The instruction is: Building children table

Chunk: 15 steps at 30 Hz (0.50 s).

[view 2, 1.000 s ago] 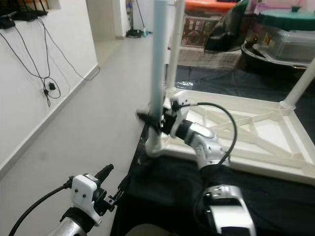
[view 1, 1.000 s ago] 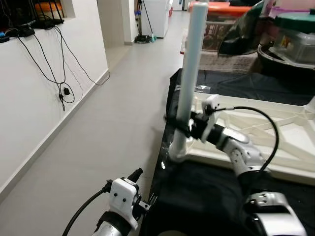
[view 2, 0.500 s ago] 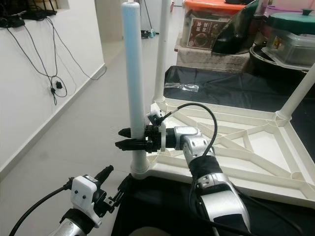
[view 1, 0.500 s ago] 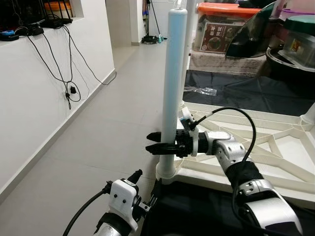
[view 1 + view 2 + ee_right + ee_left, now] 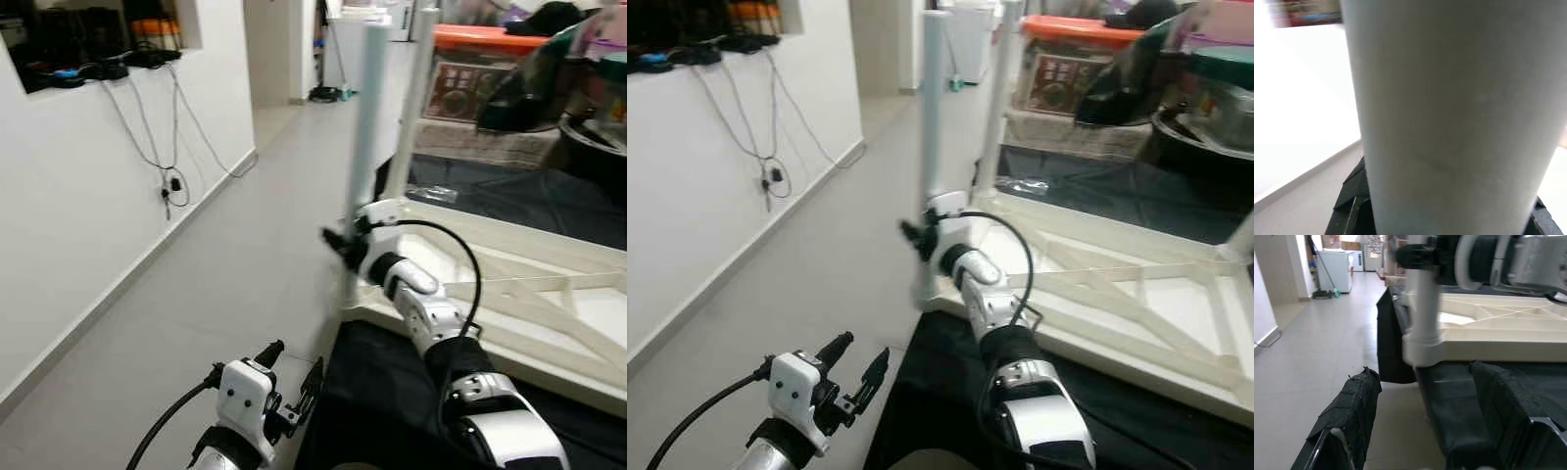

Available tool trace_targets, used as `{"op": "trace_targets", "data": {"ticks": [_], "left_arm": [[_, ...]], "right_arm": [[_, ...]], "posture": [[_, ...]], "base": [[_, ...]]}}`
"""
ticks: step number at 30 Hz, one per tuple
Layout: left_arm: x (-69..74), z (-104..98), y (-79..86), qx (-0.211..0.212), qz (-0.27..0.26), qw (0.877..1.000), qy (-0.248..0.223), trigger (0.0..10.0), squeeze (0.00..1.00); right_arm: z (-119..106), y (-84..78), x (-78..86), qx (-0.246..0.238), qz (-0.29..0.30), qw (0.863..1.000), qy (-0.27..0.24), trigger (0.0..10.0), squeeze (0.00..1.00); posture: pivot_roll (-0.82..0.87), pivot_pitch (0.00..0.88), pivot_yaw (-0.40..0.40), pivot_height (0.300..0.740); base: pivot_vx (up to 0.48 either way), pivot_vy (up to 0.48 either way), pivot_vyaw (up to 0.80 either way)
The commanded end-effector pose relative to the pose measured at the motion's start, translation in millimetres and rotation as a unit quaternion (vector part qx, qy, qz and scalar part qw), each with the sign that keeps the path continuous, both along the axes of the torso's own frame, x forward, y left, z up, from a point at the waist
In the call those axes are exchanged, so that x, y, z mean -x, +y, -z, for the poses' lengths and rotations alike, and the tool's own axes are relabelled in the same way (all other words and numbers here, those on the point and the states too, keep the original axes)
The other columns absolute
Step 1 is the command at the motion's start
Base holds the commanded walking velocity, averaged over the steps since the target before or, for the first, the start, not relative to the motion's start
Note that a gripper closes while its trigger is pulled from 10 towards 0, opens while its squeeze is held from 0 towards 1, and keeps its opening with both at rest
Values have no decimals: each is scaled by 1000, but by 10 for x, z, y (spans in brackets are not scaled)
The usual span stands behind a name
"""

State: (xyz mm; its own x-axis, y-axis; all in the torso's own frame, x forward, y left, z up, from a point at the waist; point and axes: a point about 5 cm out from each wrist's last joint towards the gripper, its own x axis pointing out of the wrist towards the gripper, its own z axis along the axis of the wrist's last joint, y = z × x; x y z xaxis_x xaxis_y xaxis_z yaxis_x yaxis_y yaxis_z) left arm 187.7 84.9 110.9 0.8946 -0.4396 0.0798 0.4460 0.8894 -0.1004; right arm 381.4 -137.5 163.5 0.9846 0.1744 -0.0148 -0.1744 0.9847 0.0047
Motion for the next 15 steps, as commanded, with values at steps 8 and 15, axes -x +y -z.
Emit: {"op": "trace_targets", "data": {"ticks": [8,15], "left_arm": [[-2,17,12,2,0,1000,7,10000,0],[-6,16,12,2,-1,1000,7,10000,0]], "right_arm": [[242,-269,265,-47,286,955,59,0,0],[171,79,186,-74,200,976,37,10000,1000]], "posture": [[50,0,-30,740],[50,0,-30,740]], "base": [[0,0,0],[0,0,0]]}}
